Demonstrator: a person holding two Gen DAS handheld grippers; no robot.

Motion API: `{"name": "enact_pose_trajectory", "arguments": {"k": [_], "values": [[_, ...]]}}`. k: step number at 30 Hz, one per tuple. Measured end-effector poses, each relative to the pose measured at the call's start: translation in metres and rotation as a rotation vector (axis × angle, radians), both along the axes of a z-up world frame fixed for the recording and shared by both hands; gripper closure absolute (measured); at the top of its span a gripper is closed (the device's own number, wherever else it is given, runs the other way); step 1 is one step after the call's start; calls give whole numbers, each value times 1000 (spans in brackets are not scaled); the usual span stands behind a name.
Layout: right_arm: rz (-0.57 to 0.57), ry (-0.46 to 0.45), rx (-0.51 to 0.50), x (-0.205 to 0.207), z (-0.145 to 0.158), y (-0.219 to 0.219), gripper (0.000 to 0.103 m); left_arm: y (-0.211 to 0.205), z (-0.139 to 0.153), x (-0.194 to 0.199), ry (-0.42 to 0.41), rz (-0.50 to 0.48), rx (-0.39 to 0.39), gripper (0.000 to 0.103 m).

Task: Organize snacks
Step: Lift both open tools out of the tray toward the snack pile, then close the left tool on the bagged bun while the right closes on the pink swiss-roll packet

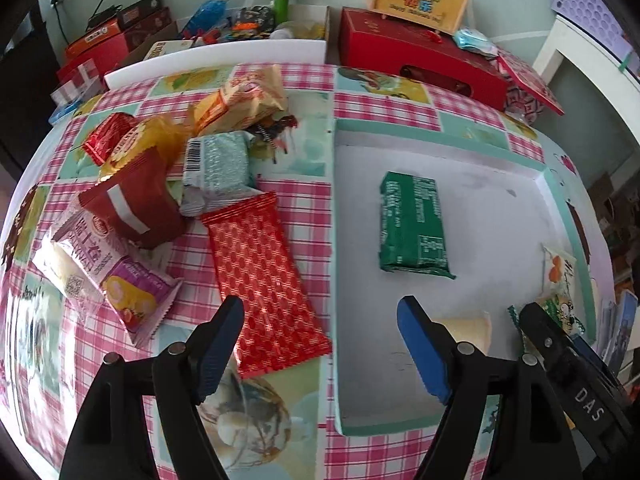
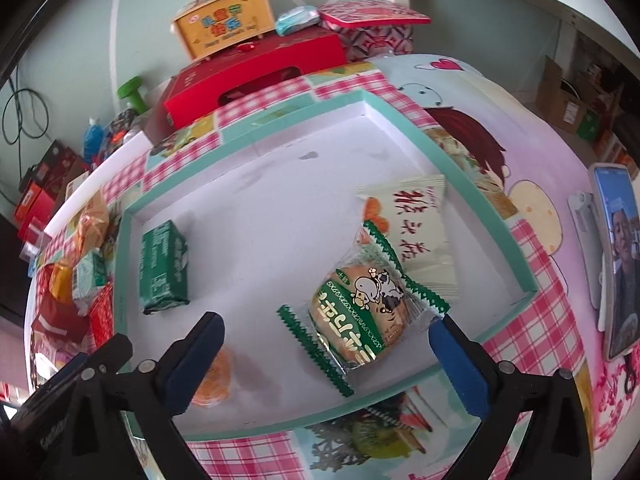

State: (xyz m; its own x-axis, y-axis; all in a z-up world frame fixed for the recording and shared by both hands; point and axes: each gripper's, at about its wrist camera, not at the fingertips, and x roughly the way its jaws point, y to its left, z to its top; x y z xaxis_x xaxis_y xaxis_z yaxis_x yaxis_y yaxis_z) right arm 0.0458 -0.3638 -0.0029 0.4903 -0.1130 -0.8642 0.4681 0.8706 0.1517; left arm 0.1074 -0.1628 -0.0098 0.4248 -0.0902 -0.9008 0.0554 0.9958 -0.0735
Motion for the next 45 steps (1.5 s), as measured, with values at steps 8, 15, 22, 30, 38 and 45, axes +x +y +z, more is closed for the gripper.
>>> {"name": "enact_pose_trajectory", "arguments": {"k": [8, 15, 22, 30, 38, 45], "values": [[24, -49, -49, 0, 11, 13, 0, 35, 2, 6, -22, 105, 14, 5], [70, -102, -71, 3, 21, 26, 0, 59, 11, 5, -31, 133, 6, 5], [150, -149, -69, 9, 28, 54, 0, 90, 18, 3, -18, 145, 83, 5], [269, -195, -28, 19, 29, 96, 0, 151, 27, -4, -31, 273, 97, 5], [426, -216, -43, 33, 29, 154, 7, 210, 20, -6, -6, 442, 26, 5], [575, -188, -47, 47, 18, 211, 16, 232, 7, 1, 30, 507, -59, 5]]}}
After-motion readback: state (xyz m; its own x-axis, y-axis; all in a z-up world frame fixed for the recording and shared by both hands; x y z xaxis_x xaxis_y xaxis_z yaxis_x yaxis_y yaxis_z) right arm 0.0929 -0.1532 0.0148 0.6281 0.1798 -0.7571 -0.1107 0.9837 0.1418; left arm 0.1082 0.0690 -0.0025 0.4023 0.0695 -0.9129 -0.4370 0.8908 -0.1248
